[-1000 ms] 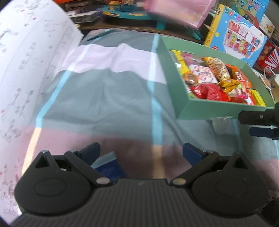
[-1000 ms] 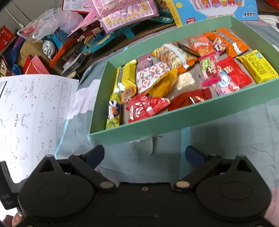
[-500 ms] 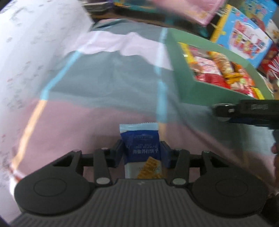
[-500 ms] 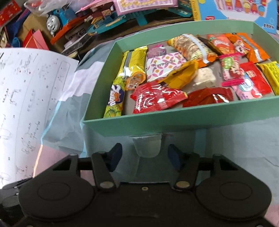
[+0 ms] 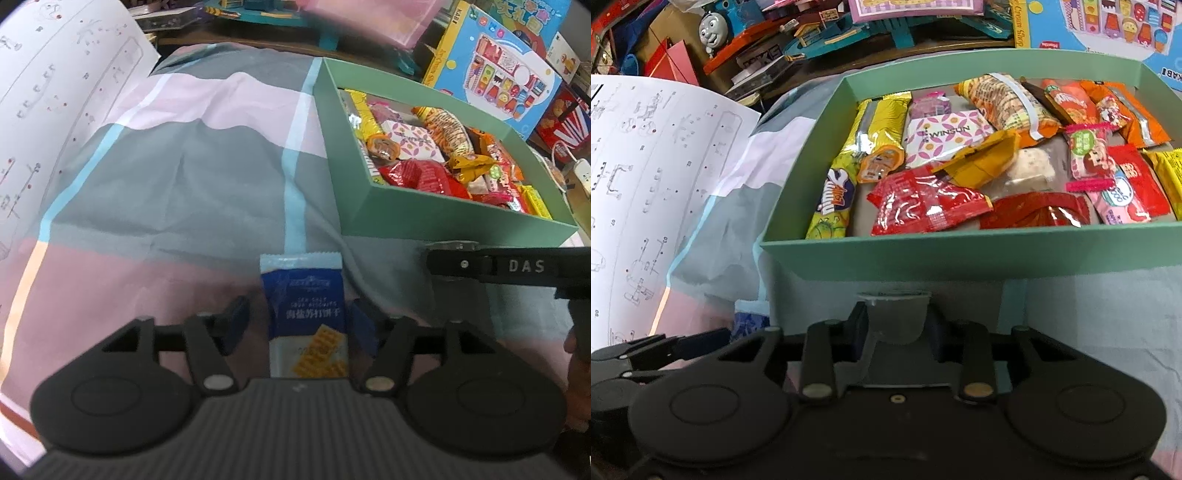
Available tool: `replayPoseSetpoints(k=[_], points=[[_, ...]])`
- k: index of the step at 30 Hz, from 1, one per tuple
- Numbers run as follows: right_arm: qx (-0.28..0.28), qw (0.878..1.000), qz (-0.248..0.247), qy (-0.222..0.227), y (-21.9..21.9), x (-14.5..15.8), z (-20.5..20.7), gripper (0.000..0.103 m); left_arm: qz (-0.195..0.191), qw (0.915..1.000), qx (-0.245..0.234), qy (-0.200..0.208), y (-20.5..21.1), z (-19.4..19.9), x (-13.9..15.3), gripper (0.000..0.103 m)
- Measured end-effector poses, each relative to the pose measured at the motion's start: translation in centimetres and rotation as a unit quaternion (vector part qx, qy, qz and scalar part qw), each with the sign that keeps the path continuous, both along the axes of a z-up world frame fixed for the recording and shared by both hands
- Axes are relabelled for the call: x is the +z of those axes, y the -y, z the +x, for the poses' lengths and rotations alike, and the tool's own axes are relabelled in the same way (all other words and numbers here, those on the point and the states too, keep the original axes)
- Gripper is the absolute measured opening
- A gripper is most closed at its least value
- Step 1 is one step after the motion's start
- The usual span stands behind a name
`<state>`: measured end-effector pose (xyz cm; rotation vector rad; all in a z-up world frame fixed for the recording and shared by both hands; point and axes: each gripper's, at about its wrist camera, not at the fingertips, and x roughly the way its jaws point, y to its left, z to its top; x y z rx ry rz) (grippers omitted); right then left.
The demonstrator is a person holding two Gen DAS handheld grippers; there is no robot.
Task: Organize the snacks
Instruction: 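Grasp the clear plastic cup with the right gripper while the left grasps the blue biscuit packet, then lower the plastic cup and biscuit packet into the green tray and open both grippers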
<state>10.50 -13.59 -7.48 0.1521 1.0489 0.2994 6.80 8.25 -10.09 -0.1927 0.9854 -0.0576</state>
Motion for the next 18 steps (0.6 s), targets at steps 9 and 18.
replayPoseSetpoints(k=[9, 18], points=[[0.003, 1.0, 0.008, 0.012, 0.9, 1.2, -1.9, 0.032, 0.011, 0.9999, -0.004, 0.003, 0.5, -0.5, 0.4, 0.04], [-0.018, 0.999, 0.022, 0.032, 3.4, 2.9, -3.8, 0.032, 0.009, 0.9987, -0.03, 0.041, 2.2, -1.7, 3.7, 0.04]])
